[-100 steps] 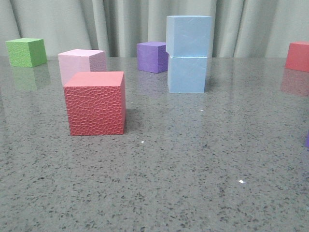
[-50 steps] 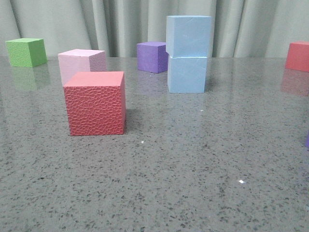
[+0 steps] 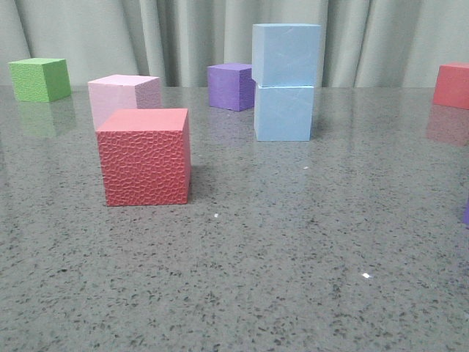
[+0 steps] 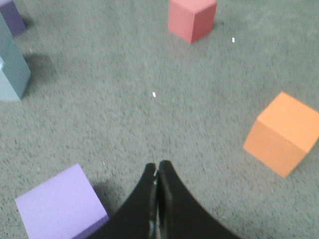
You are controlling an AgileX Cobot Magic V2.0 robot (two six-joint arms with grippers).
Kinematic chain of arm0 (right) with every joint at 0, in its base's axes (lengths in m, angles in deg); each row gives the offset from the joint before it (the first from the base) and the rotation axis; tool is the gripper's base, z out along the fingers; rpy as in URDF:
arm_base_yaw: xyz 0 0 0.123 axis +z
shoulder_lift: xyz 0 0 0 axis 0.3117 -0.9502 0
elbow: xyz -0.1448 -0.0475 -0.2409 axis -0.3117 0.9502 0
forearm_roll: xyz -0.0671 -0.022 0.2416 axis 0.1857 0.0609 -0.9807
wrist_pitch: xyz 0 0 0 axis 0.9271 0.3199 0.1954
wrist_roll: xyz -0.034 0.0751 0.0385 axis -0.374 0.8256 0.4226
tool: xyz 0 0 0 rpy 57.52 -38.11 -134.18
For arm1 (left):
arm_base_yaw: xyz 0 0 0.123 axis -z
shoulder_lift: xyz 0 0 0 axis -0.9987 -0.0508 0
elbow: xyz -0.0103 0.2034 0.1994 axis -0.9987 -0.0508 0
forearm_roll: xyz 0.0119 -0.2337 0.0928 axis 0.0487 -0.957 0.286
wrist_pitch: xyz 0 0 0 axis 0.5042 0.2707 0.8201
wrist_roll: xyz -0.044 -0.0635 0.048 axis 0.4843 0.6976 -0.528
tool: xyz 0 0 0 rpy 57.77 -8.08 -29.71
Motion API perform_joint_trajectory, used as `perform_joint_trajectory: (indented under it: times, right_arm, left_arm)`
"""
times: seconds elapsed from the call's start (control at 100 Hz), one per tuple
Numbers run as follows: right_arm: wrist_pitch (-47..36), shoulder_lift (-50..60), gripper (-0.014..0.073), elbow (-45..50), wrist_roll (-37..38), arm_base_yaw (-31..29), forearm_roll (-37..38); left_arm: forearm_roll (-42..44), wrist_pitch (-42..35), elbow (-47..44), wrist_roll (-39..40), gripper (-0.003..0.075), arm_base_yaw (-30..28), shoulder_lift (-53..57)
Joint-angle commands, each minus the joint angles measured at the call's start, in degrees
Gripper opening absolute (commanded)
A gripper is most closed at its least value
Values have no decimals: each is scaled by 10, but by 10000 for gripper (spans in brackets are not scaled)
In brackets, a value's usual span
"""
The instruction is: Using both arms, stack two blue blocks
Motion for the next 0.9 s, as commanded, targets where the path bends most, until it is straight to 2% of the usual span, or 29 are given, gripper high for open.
perform_joint_trajectory:
  times: [0.0,0.21,0.45,0.63,0.89]
  right_arm:
    - [-89,33,-123,23,-4,-4,11]
    - [-178,136,-123,127,-4,-3,10]
    - [-263,230,-123,229,-4,-3,-25]
    - [-300,267,-123,285,-10,-3,-43]
    - [-356,275,-123,333,-64,6,-76]
  left_arm:
    - [-5,-48,-24,4,-19,4,19]
    - [-5,-48,-24,4,-19,4,19]
    - [-5,-48,-24,4,-19,4,19]
    - [-5,-48,-24,4,-19,4,19]
    - [-5,-48,-24,4,-19,4,19]
